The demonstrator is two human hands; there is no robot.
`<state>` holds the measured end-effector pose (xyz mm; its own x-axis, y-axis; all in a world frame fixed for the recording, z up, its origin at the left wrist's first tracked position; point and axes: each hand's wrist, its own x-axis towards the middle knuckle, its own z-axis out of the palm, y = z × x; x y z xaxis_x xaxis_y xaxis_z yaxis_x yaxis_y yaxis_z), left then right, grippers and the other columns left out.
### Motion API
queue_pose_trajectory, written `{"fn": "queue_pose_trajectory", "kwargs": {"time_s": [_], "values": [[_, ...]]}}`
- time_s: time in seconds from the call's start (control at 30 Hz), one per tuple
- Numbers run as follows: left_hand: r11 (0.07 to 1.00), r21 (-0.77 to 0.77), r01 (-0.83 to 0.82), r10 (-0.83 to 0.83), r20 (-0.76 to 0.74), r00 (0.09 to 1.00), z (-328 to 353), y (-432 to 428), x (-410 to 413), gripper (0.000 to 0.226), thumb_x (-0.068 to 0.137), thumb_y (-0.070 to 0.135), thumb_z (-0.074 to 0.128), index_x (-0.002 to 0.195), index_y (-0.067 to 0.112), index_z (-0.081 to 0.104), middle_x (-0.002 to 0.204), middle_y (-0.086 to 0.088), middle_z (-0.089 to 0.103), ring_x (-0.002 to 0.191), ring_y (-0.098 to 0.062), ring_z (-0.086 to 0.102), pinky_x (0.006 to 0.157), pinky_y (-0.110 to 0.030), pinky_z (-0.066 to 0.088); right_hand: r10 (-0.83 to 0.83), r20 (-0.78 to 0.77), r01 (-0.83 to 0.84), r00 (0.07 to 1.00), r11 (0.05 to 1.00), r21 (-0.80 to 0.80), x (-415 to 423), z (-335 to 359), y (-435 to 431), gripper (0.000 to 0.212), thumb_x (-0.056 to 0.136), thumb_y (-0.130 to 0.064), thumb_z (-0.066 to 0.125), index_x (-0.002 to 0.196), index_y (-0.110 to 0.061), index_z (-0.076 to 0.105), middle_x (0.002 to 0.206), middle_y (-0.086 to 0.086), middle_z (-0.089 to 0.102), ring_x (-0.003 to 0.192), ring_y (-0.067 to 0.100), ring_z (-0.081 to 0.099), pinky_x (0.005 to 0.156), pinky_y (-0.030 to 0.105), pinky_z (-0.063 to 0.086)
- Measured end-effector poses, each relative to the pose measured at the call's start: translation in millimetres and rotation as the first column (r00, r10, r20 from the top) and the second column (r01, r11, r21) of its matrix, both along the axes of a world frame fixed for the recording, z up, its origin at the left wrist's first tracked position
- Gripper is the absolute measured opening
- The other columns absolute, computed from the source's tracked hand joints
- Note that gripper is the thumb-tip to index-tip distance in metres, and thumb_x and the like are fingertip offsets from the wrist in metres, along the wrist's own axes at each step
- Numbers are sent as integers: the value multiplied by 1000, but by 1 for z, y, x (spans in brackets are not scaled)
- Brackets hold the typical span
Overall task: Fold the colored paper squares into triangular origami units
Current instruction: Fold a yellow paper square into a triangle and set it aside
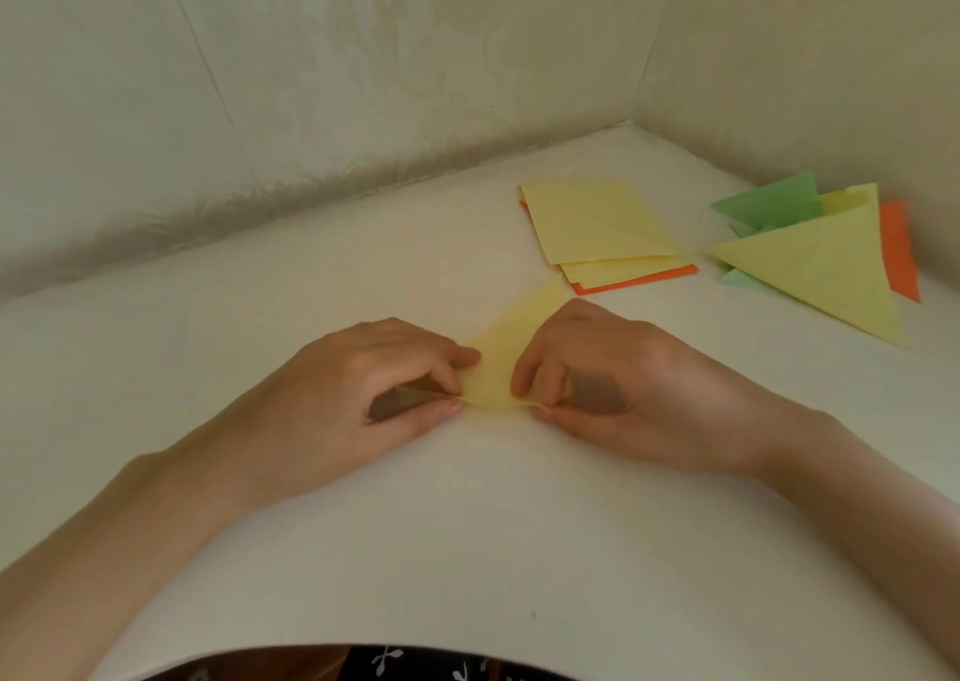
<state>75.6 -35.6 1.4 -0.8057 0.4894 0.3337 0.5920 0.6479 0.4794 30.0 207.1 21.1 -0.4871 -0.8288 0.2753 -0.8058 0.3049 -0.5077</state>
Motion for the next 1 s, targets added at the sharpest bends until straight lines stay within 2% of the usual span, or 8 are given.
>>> {"fn": "queue_pose_trajectory", "kwargs": {"time_s": [0.1,0.27,0.37,0.5,0.67,0.8,0.9,1.0], "values": [[1000,6,-12,12,19,1000,1,1,0,12,86,45,52,86,34,56,112,24,62,109,9,54,89,-20,46,-34,86,38,996,998,-47,4,-2,-3,15,81,-3,60,76,-14,50,94,-6,63,88,11,55,70,32,47],[985,154,-73,58,96,994,2,5,2,15,90,35,57,86,21,60,104,15,69,103,16,55,84,-5,43,-117,279,140,953,988,-63,5,2,-3,19,84,-15,58,86,-31,47,87,-9,55,78,19,52,72,36,45],[989,132,-64,53,86,995,2,4,2,15,91,39,53,85,25,56,101,11,70,104,17,55,84,-8,45,-104,213,101,971,995,23,1,5,2,15,84,-17,60,88,-30,56,80,-9,53,72,15,50,64,23,43],[999,43,-18,15,74,997,3,0,0,17,82,49,53,81,32,54,107,14,67,112,16,50,91,-10,43,-66,160,52,985,994,94,-6,8,10,4,83,-17,65,82,-14,67,76,-16,54,69,5,51,63,10,37],[998,57,20,-31,191,981,6,-5,-1,23,76,54,57,81,31,60,115,33,59,120,12,45,98,-10,36,-122,115,101,986,979,179,-13,10,22,17,80,-41,62,75,-24,62,79,-14,56,82,7,52,71,19,40],[995,96,11,-40,303,952,7,-7,-2,26,71,57,59,84,34,63,120,36,55,122,11,44,101,-11,33,-137,36,129,990,976,173,-7,16,16,36,77,-57,54,81,-23,65,77,-13,56,79,9,51,75,22,38],[996,89,-25,0,272,962,6,-5,-2,26,70,57,57,81,35,62,113,28,61,113,18,47,94,-3,33,-139,-205,159,969,984,83,10,4,-16,38,82,-52,53,93,-17,64,77,-7,56,70,13,51,65,31,45],[997,78,-23,1,276,961,6,-6,-2,26,70,58,59,80,34,62,117,23,57,111,20,47,91,0,31,-107,-263,125,959,991,49,19,-11,-37,26,88,-35,52,85,-12,62,76,-3,53,68,15,48,57,33,43]]}}
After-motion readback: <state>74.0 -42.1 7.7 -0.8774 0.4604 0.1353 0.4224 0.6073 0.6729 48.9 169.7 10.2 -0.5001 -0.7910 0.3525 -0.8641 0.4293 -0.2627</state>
